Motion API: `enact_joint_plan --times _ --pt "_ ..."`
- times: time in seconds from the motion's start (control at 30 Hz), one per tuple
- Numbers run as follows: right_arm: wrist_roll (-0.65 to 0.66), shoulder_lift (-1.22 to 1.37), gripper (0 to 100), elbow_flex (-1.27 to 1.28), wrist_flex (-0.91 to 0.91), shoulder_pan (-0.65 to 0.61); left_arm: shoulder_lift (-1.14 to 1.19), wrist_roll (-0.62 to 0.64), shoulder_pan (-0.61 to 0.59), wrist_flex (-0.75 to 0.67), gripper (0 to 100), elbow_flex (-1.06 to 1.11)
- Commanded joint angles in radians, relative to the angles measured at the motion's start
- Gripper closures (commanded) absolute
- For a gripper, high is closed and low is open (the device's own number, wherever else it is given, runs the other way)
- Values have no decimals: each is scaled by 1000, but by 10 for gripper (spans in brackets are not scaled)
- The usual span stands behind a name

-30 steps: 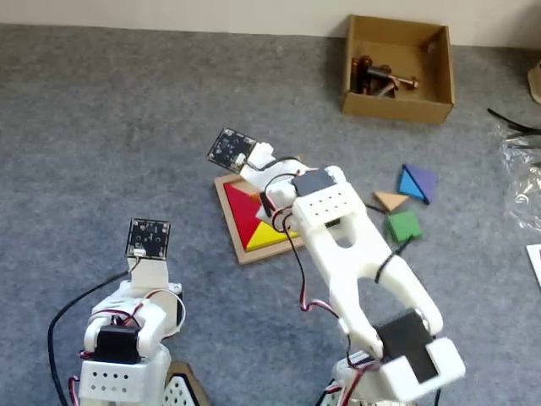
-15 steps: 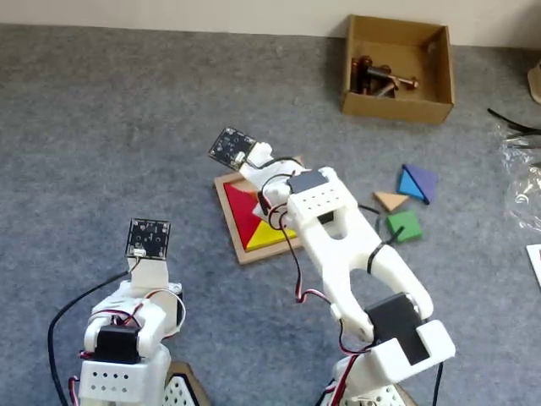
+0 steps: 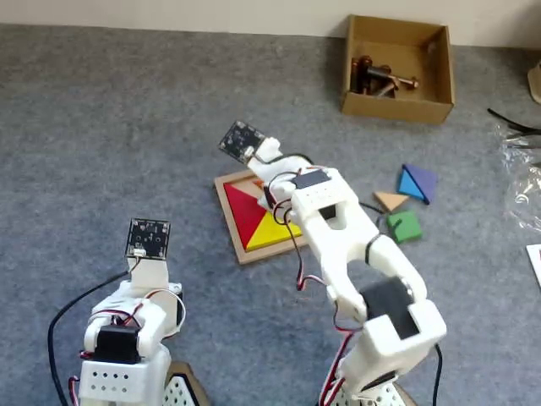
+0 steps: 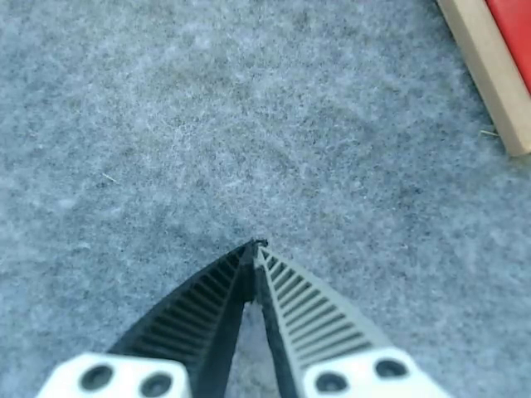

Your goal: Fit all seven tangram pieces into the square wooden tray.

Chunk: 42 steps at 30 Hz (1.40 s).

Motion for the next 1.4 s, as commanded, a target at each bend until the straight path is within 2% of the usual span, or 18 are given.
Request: enact_joint_plan --times 0.0,0.67,1.03,1.37 --pt "-9 10 969 -68 -19 16 -7 6 16 -3 995 19" --pt "-8 16 969 -58 -59 85 -7 6 16 -3 995 19" --pt "-9 16 969 -58 162 90 -7 6 16 -3 995 19" --pt "-9 16 969 -59 208 91 -7 6 16 -3 995 19"
